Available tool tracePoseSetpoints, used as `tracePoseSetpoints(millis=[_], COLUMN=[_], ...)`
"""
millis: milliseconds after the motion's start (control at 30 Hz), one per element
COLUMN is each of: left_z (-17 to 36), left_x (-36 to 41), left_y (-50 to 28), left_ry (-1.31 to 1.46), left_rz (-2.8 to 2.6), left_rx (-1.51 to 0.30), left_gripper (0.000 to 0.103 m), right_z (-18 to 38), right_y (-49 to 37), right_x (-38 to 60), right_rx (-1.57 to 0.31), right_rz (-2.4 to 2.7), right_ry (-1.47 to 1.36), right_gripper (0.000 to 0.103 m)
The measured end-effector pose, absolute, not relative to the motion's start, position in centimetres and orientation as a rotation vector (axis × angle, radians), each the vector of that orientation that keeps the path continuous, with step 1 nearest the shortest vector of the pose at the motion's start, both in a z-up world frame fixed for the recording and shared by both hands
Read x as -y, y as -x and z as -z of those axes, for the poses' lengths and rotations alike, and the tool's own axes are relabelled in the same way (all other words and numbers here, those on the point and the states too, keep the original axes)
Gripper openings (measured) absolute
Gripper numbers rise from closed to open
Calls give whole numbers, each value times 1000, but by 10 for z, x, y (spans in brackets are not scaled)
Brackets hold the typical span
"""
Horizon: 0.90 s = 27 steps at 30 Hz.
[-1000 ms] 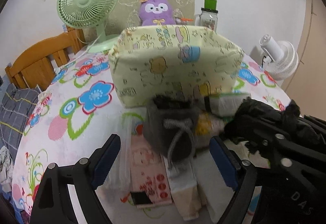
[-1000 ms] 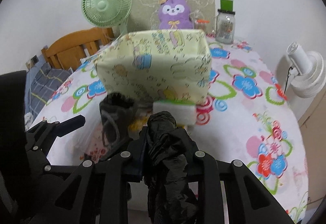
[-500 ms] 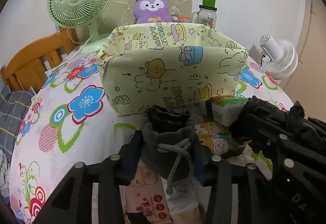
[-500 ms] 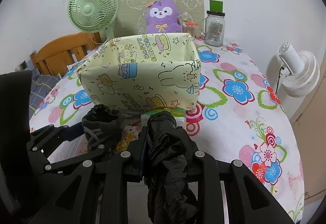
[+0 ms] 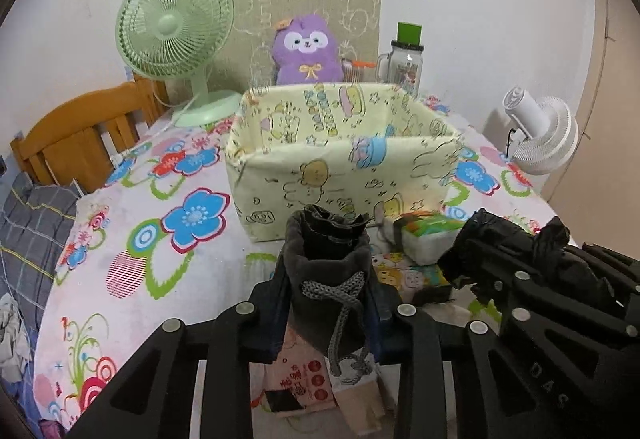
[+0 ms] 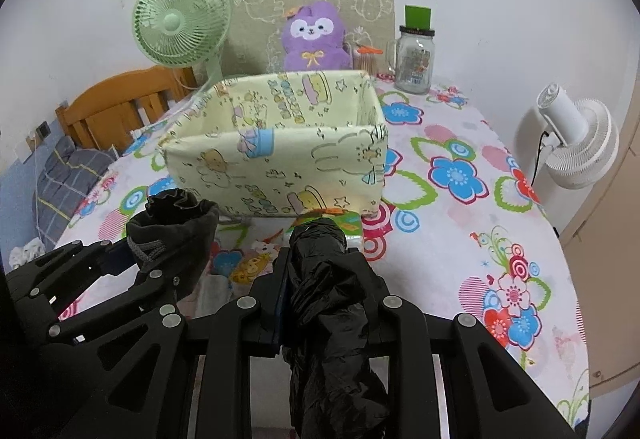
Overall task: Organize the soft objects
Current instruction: 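Carry the grey pouch and black umbrella into the yellow fabric box with both tools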
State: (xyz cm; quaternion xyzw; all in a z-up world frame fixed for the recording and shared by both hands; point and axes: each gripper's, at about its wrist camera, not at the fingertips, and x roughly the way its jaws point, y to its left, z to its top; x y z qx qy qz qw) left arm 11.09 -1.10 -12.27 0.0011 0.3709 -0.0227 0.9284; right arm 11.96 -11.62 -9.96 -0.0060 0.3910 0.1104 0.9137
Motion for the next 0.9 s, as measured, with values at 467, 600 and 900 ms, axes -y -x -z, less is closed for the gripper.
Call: tracePoseSetpoints(millis=[467, 600, 900], left_z=[78, 66, 45], left_x=[21, 24, 31], left_y=[-73, -63, -53], left_ry=[-3, -6, -13], left_rz=[25, 28, 43], left_rx=[-701, -680, -636], left_gripper=[31, 31, 31], right_z=[54, 42, 22], right_y=[-84, -76, -70], right_x=[125, 129, 137], right_rx=[-715, -693, -656], right_rz=[-213, -205, -183], right_ry=[32, 33, 30], right_gripper=[29, 29, 29])
